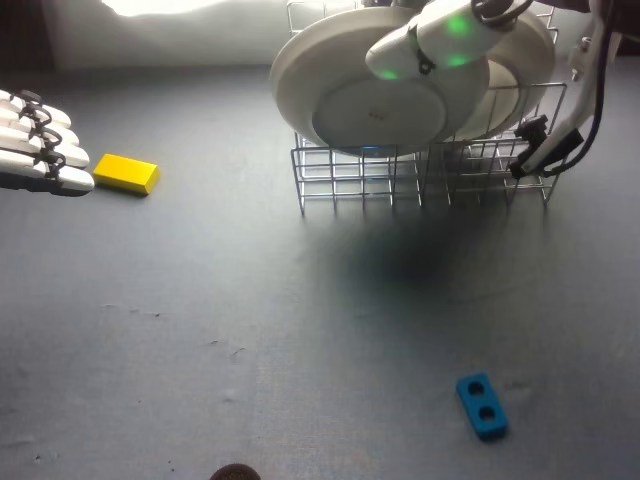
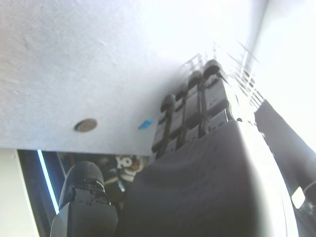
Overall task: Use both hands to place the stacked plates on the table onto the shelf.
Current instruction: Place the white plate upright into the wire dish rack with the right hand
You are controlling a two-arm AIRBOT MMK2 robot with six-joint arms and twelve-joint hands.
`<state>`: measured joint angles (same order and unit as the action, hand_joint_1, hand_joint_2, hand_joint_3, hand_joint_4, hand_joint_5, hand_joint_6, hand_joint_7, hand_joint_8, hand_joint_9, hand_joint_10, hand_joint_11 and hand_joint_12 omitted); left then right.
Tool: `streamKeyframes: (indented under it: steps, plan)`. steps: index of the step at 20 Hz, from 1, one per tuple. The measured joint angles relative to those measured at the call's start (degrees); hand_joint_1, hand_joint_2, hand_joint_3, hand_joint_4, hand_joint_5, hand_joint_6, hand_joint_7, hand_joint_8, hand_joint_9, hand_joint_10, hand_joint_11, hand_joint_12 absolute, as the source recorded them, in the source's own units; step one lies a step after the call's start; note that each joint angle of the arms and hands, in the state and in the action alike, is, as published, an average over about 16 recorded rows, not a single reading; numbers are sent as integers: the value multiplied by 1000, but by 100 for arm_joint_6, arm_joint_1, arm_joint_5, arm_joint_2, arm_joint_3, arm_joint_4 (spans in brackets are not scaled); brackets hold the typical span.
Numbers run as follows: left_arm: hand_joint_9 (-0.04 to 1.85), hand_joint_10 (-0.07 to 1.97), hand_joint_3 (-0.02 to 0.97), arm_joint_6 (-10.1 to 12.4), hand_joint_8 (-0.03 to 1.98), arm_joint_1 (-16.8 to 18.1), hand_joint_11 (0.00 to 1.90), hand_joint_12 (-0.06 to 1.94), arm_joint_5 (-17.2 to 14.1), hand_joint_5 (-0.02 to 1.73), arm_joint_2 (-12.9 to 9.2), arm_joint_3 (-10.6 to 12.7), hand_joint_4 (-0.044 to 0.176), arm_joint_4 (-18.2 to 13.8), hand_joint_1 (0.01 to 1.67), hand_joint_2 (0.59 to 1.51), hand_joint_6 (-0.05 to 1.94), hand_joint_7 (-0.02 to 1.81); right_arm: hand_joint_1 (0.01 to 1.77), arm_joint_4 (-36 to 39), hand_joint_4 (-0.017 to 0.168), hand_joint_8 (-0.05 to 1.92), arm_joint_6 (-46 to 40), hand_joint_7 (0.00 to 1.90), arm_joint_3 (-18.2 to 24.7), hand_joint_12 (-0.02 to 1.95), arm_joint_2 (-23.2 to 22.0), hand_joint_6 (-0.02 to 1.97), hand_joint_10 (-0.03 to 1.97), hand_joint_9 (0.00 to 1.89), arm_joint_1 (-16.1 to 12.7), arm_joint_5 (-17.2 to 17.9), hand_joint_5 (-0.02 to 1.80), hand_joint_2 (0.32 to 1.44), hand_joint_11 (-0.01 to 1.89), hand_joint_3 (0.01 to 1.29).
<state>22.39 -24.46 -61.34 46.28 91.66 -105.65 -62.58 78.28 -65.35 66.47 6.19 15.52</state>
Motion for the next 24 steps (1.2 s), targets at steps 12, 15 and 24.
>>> streamKeyframes:
  steps: [12,15,24]
  plan:
    - [22,4,15,0,-3,-1,16,-5,0,21,0,-8,2,-5,13,1098,12,20,1225,241,-1,787,2,1124,-133,1074,119,822,16,1349,316,87,981,1011,842,16]
    - [22,4,15,0,-3,-1,16,-5,1,21,0,-8,2,-6,13,1098,12,19,1222,275,0,820,-1,1107,-158,1088,148,861,16,1333,378,114,964,1018,815,16]
    - [22,3,15,0,-3,-1,17,-6,1,20,0,-8,2,-8,14,1099,13,18,1165,396,0,510,-11,1031,-181,1154,204,813,16,1179,507,176,875,1063,652,16]
